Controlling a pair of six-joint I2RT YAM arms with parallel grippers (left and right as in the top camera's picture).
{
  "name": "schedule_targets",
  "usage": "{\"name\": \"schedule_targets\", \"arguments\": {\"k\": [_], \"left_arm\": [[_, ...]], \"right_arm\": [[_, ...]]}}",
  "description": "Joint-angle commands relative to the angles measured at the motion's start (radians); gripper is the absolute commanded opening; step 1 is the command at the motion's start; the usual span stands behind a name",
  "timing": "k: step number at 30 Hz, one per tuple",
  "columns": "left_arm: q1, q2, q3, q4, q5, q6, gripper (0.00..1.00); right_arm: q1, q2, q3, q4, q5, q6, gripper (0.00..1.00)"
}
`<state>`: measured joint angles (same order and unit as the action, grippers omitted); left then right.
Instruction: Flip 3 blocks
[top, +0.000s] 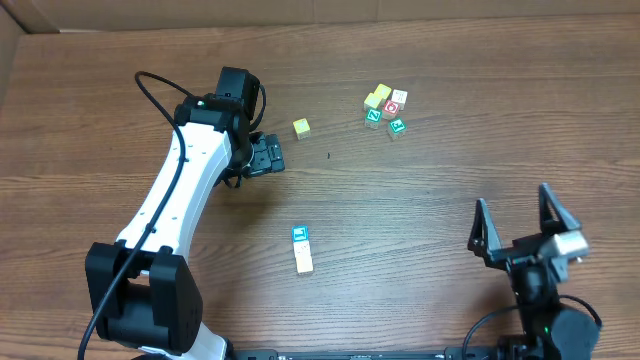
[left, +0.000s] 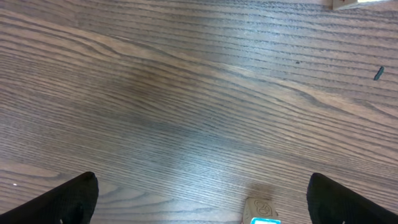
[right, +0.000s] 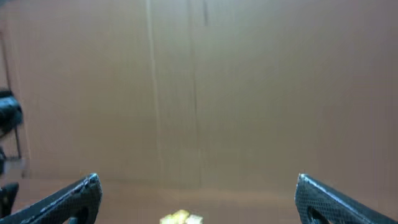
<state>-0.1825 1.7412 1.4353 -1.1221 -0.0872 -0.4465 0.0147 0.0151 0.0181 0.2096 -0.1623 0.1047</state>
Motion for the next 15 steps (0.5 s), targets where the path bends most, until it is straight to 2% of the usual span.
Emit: {"name": "schedule_targets", "arguments": {"k": [1,9,15], "left_arm": [[-0.001,0.005,0.013,0.001,-0.009,-0.003,1.0],[-0.001,0.005,0.013,0.001,-0.01,-0.003,1.0],[-0.001,0.004,0.013,0.001,-0.01,-0.003,1.0]], "right_arm": [[0.008,-0.012,-0.011,-0.065,0.066,0.056,1.0],[0.039,-0.012,-0.011,-0.293,0.135,0.041,1.0],[0.037,-0.012,-0.011,-0.282,0.034,-0.182,1.0]]}}
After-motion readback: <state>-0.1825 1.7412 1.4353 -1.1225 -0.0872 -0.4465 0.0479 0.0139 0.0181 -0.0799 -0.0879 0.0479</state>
